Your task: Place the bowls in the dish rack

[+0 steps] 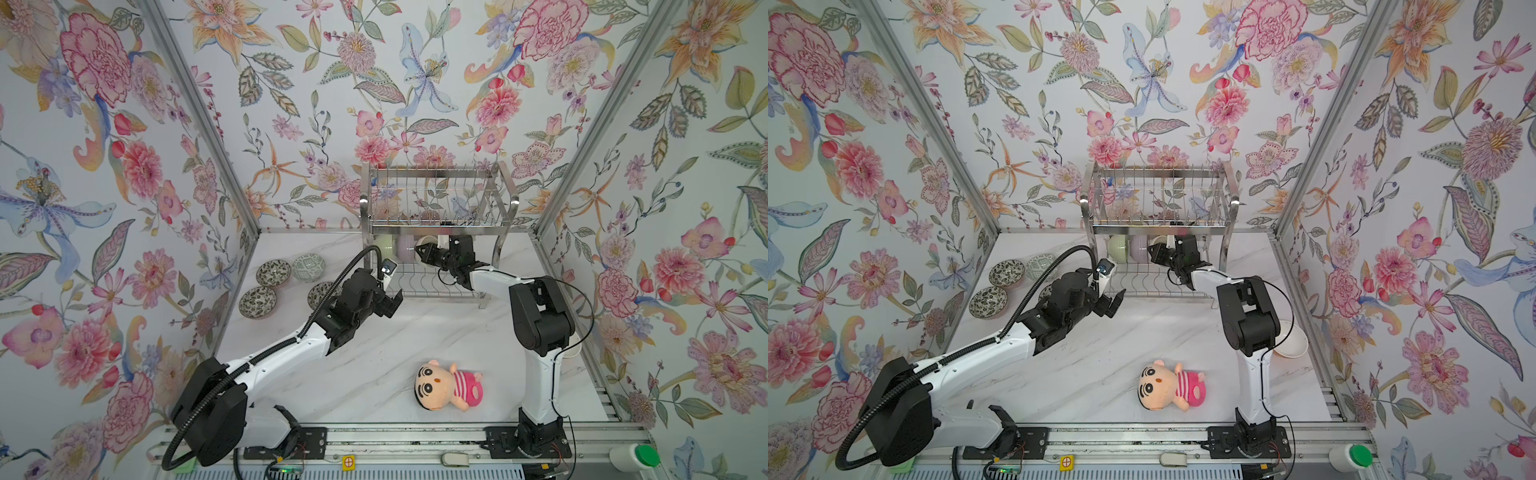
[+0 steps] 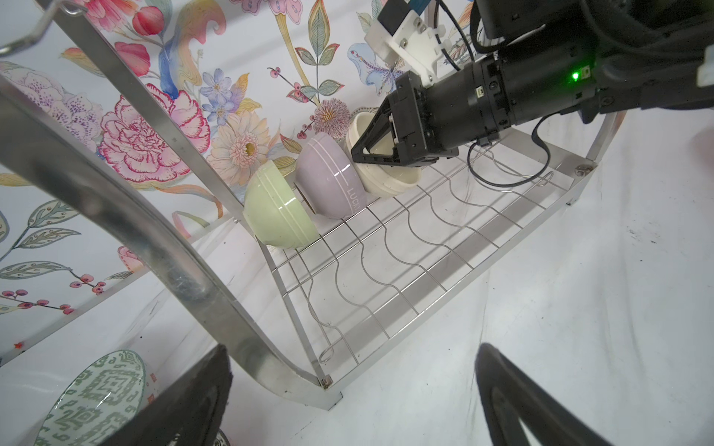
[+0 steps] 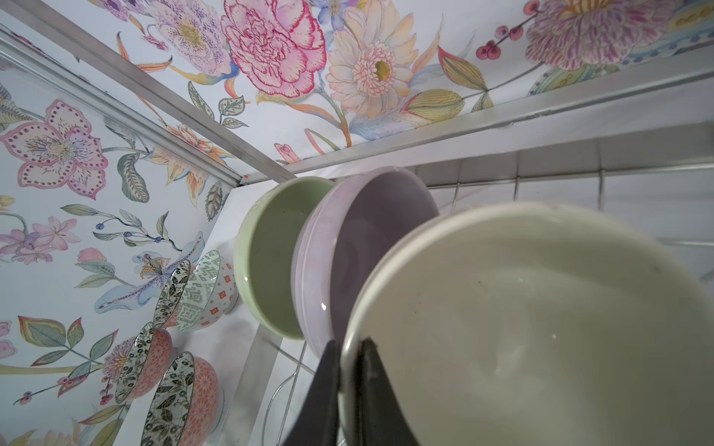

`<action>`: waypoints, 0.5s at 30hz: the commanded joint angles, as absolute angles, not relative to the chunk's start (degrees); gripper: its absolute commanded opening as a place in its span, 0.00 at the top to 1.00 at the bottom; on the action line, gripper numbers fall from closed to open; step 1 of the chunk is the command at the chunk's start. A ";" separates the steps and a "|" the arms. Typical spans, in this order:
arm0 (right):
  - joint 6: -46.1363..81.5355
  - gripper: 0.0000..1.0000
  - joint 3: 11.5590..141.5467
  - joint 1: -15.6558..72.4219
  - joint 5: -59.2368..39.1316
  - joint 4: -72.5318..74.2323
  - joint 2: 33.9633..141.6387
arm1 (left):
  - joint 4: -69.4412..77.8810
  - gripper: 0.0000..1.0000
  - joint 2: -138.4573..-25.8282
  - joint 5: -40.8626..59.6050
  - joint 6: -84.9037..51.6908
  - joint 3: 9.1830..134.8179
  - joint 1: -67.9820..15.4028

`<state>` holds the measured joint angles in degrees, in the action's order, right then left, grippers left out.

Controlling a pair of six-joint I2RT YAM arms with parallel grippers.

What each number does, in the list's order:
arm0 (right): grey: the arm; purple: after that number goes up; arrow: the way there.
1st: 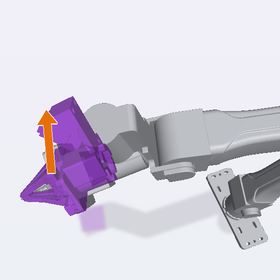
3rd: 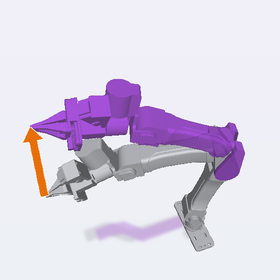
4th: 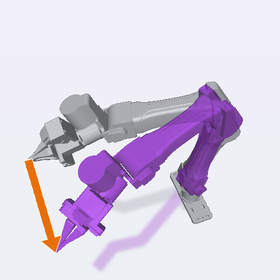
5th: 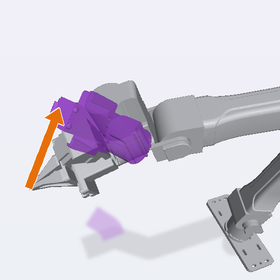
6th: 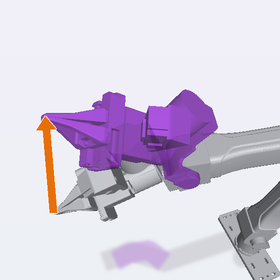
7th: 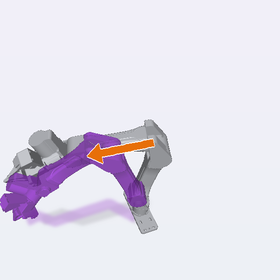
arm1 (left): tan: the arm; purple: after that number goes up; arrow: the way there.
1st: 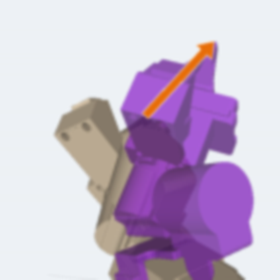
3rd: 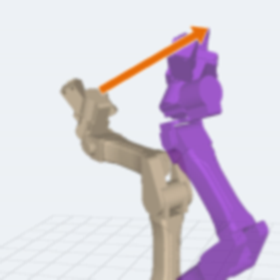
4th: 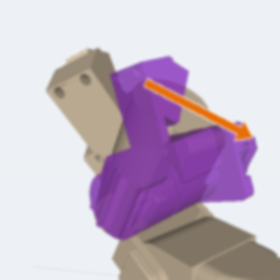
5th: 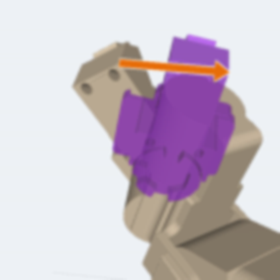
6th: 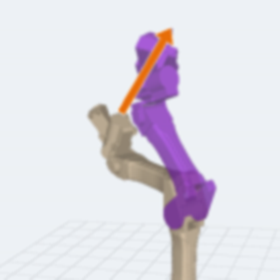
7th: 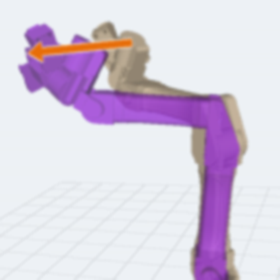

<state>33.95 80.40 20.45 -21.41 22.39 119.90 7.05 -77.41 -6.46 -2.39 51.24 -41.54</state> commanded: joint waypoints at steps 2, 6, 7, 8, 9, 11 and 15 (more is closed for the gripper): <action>37.87 0.95 77.05 19.11 -24.19 29.59 119.70 | 6.31 0.01 -77.69 -7.38 -2.37 51.50 -42.19; 42.07 0.98 73.39 17.90 -26.25 38.90 119.42 | 6.16 0.01 -78.03 -7.12 -2.46 52.11 -42.18; 43.24 0.99 72.63 17.68 -26.75 41.36 119.48 | 6.07 0.01 -78.23 -7.03 -2.54 52.28 -42.19; 44.60 0.99 71.81 17.41 -26.89 43.79 119.56 | 5.99 0.01 -78.46 -6.95 -2.55 52.52 -42.19; 45.54 0.99 71.11 17.08 -26.96 45.88 119.63 | 5.92 0.01 -78.64 -6.90 -2.64 52.67 -42.17; 47.55 1.00 69.95 16.74 -27.15 50.44 120.20 | 5.76 0.01 -79.06 -6.76 -2.68 53.07 -42.32; 51.64 1.00 69.30 16.12 -27.67 58.36 121.99 | 5.45 0.01 -79.54 -6.79 -2.40 53.60 -42.19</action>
